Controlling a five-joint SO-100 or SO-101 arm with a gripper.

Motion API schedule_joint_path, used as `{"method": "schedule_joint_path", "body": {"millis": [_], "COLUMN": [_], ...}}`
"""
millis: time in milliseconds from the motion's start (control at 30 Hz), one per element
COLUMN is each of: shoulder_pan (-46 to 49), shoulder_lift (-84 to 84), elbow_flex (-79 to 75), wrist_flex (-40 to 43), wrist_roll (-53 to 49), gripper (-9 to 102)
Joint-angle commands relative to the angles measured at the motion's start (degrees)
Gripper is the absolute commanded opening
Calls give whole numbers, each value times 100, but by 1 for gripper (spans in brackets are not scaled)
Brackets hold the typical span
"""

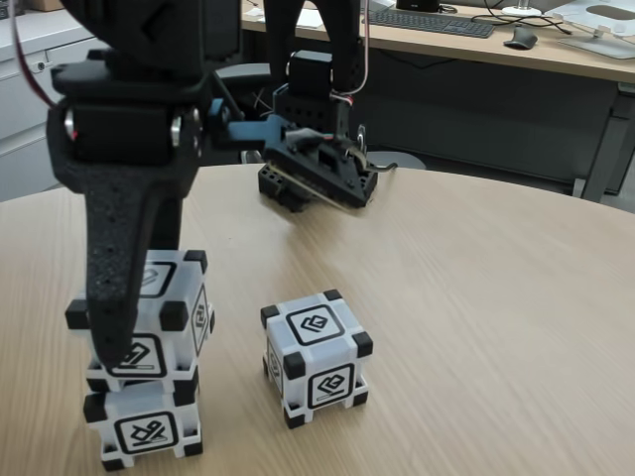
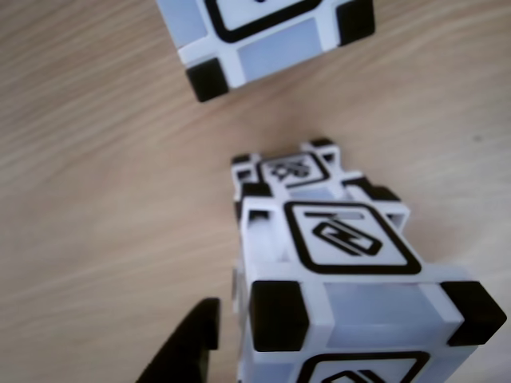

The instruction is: Stack cubes from left to right.

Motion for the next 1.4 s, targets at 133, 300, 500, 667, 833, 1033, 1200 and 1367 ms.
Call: {"method": "schedule_joint_path", "body": {"millis": [133,300,500,667,833,1033,1200,1367], "shoulder_pan": [-53,-62,-308,-536,-536,-554,-835,-1116], "shoulder_lift": [378,527,633,650,642,633,624,606], "elbow_flex": [-18,9,62,44,-44,9,35,35], "wrist_flex": [18,167,519,615,650,650,650,650], "wrist_roll": [-79,-185,-79,-70,-202,-281,-316,-141], "gripper": [42,42,43,43,44,44,44,45]}}
